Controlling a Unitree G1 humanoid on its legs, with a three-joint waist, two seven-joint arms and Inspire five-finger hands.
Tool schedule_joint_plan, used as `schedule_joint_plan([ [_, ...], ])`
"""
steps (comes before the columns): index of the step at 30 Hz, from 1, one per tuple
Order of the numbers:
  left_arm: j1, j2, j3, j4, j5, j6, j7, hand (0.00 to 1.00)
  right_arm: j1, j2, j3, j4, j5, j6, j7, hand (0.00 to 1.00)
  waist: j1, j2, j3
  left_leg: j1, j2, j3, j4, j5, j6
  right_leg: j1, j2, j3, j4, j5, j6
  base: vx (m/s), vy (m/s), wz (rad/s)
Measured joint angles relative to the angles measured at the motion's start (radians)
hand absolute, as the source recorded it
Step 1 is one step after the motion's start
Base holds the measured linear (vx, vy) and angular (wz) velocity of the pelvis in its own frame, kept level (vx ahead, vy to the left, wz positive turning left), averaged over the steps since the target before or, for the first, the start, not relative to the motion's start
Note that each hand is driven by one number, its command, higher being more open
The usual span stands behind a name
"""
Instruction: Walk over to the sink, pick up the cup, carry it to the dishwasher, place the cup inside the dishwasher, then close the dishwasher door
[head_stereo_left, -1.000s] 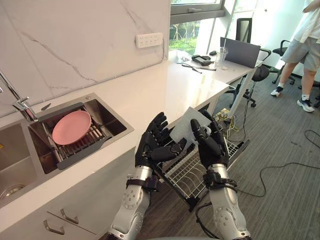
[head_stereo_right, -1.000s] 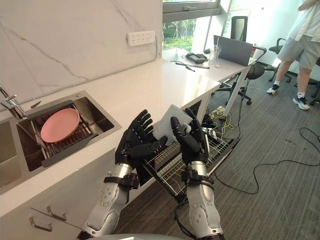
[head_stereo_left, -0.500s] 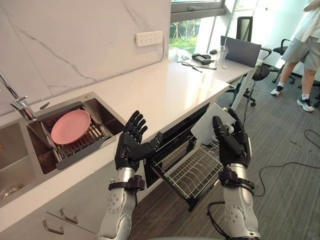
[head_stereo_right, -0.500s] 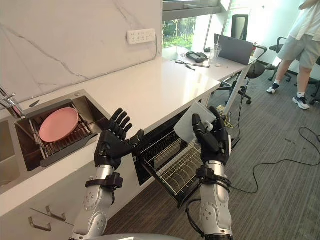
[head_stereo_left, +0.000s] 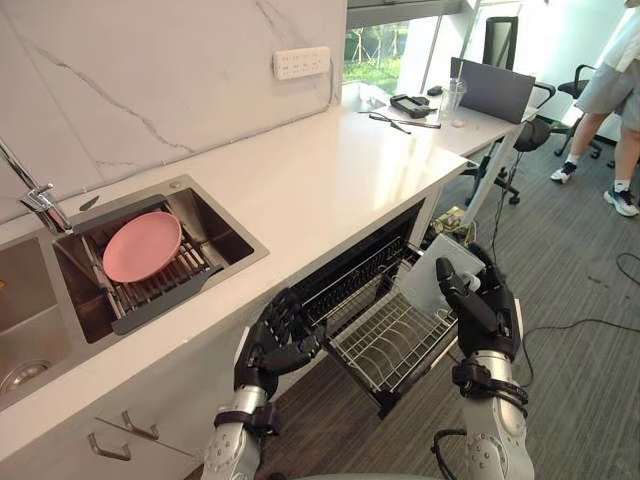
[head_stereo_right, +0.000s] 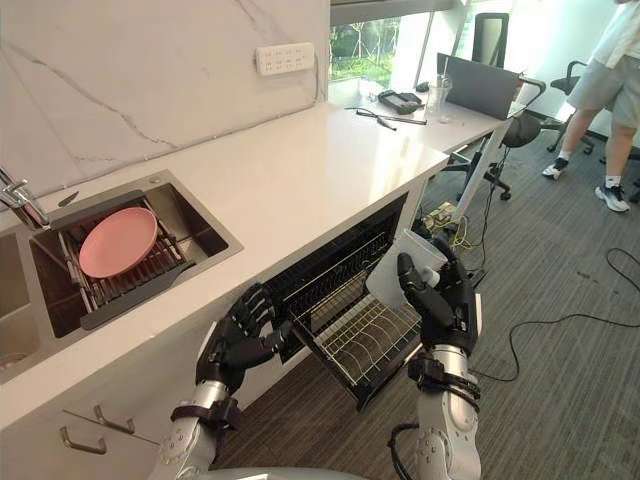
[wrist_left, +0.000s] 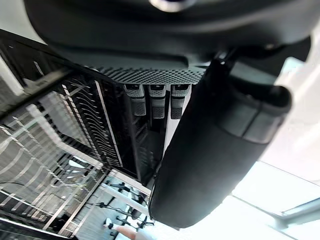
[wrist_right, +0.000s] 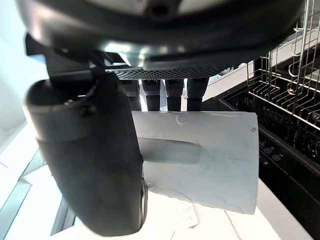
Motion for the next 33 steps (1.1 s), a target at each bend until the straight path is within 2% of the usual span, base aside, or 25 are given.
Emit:
schedule_joint_plan([
  [8, -0.001, 0.043, 0.007, 0.271, 0.102, 0.027, -0.029, 0.9, -0.002, -0.02, -0.002, 0.129, -0.073, 0.013, 0.025, 0.3, -0.001, 0.008, 0.015, 0.004, -0.001, -0.02, 0.0, -0.002, -0.003, 0.016, -0.004, -0.021, -0.004, -0.006, 0.002, -0.02, -0.006, 0.08],
  [20, -0.023, 0.058, 0.087, 0.51, 0.202, 0.033, -0.001, 0.9, -0.016, -0.091, -0.003, 0.201, -0.204, 0.026, 0.025, 0.3, 0.001, 0.018, 0.07, -0.009, 0.0, -0.038, 0.0, -0.013, -0.013, 0.015, -0.002, -0.045, -0.009, -0.024, -0.003, 0.01, -0.012, 0.05],
  [23, -0.051, 0.061, 0.097, 0.559, 0.205, 0.032, 0.016, 0.9, -0.045, -0.13, -0.003, 0.233, -0.276, 0.031, 0.022, 0.3, 0.004, 0.03, 0.083, -0.038, -0.002, -0.047, 0.001, -0.014, -0.015, -0.009, -0.002, -0.054, -0.01, -0.025, -0.007, 0.05, -0.019, 0.08],
  [26, -0.074, 0.061, 0.116, 0.576, 0.216, 0.032, 0.022, 0.9, -0.087, -0.167, -0.001, 0.262, -0.334, 0.034, 0.006, 0.3, 0.008, 0.038, 0.116, -0.048, -0.004, -0.052, 0.003, -0.009, -0.008, -0.012, -0.003, -0.063, -0.009, -0.023, -0.005, 0.07, -0.021, 0.06],
  [30, -0.135, 0.069, 0.129, 0.611, 0.218, 0.022, 0.042, 0.9, -0.186, -0.222, 0.006, 0.31, -0.401, 0.036, -0.02, 0.3, 0.01, 0.049, 0.187, -0.136, -0.006, -0.066, 0.097, -0.023, -0.018, -0.051, -0.011, -0.085, 0.014, -0.021, -0.003, 0.01, -0.015, 0.13],
  [33, -0.176, 0.065, 0.134, 0.614, 0.217, 0.019, 0.056, 0.9, -0.25, -0.258, 0.017, 0.339, -0.413, 0.04, -0.045, 0.3, 0.028, 0.076, 0.237, -0.211, 0.005, -0.078, 0.193, -0.054, -0.021, -0.091, -0.007, -0.092, 0.043, -0.021, -0.002, -0.06, -0.01, 0.08],
])
